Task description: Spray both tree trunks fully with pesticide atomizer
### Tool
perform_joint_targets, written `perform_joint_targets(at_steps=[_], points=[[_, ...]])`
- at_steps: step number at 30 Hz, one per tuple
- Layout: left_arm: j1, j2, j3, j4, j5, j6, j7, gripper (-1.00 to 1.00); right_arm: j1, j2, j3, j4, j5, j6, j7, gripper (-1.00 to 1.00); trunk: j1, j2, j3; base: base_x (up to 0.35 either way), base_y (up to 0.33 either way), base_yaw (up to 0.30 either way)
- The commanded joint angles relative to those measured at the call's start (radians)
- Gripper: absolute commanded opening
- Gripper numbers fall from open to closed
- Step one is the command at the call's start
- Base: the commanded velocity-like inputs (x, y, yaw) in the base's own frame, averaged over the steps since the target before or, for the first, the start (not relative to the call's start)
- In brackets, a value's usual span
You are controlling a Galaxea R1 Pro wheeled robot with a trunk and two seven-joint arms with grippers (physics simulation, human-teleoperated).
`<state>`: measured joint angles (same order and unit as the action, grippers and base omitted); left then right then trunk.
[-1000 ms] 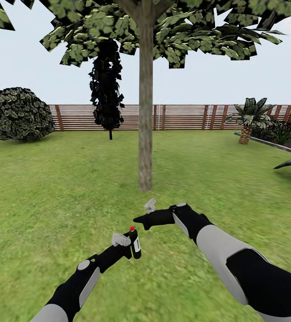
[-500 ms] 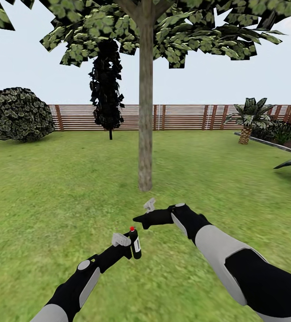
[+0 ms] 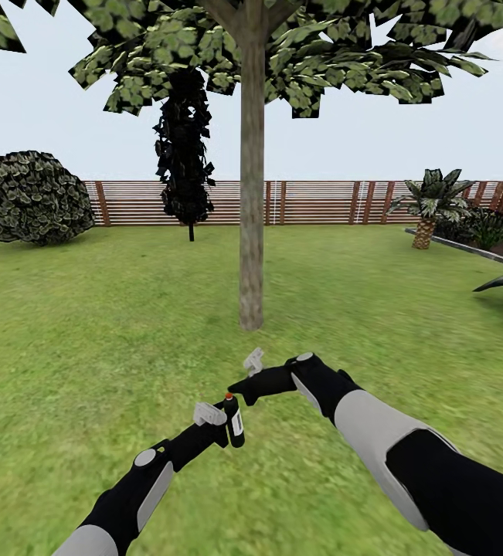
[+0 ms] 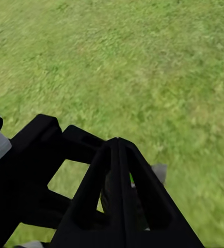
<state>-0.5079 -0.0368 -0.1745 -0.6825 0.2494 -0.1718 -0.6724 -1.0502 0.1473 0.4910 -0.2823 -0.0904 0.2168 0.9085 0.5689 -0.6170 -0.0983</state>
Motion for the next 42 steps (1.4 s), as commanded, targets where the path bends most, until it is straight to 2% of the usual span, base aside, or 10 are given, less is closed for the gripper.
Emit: perform_joint_targets(at_steps=[1,18,21,25,29,30,34,37,40,42], points=[[0.0,0.0,0.0,0.0,0.001,0.0,0.0,-1.0,0.0,0.0,0.001,0.0,0.0,0.0,-0.004,-1.0,0.0,0.0,0.0,0.0,0.0,0.0],[0.0,0.0,0.002,0.0,0.001,0.0,0.0,-1.0,0.0,-0.003,0.001,-0.003,0.0,0.0,-0.038,-1.0,0.0,0.0,0.0,0.0,0.0,0.0],[0.0,0.0,0.003,0.0,0.001,0.0,0.0,-1.0,-0.002,-0.008,-0.002,-0.009,-0.001,0.001,-0.089,-1.0,0.0,0.0,0.0,0.0,0.0,0.0],[0.0,0.0,0.006,0.001,0.001,0.0,0.0,-1.0,-0.005,-0.017,-0.006,-0.043,0.0,0.002,-0.237,-1.0,0.0,0.0,0.0,0.0,0.0,0.0],[0.0,0.001,0.011,0.005,0.0,0.0,0.002,-1.0,-0.006,-0.082,-0.018,-0.096,-0.001,0.002,-0.419,-1.0,0.0,0.0,0.0,0.0,0.0,0.0],[0.0,0.001,0.011,0.005,0.0,0.0,0.003,-1.0,-0.006,-0.098,-0.033,-0.106,-0.001,0.002,-0.446,1.0,0.0,0.0,0.0,0.0,0.0,0.0],[0.0,0.001,0.01,0.005,-0.001,0.0,0.008,-1.0,-0.007,-0.147,-0.113,-0.12,-0.001,0.001,-0.502,1.0,0.0,0.0,0.0,0.0,0.0,0.0],[0.0,0.001,0.01,0.005,-0.002,0.0,0.011,-1.0,-0.007,-0.171,-0.138,-0.122,-0.001,-0.006,-0.539,1.0,0.0,0.0,0.0,0.0,0.0,0.0],[0.0,0.002,0.012,0.006,-0.002,0.0,0.022,-1.0,-0.005,-0.21,-0.166,-0.115,-0.002,-0.066,-0.647,1.0,0.0,0.0,0.0,0.0,0.0,0.0],[0.0,0.002,0.012,0.007,-0.002,-0.003,0.081,-1.0,-0.003,-0.226,-0.176,-0.07,-0.002,-0.11,-0.756,1.0,0.0,0.0,0.0,0.0,0.0,0.0]])
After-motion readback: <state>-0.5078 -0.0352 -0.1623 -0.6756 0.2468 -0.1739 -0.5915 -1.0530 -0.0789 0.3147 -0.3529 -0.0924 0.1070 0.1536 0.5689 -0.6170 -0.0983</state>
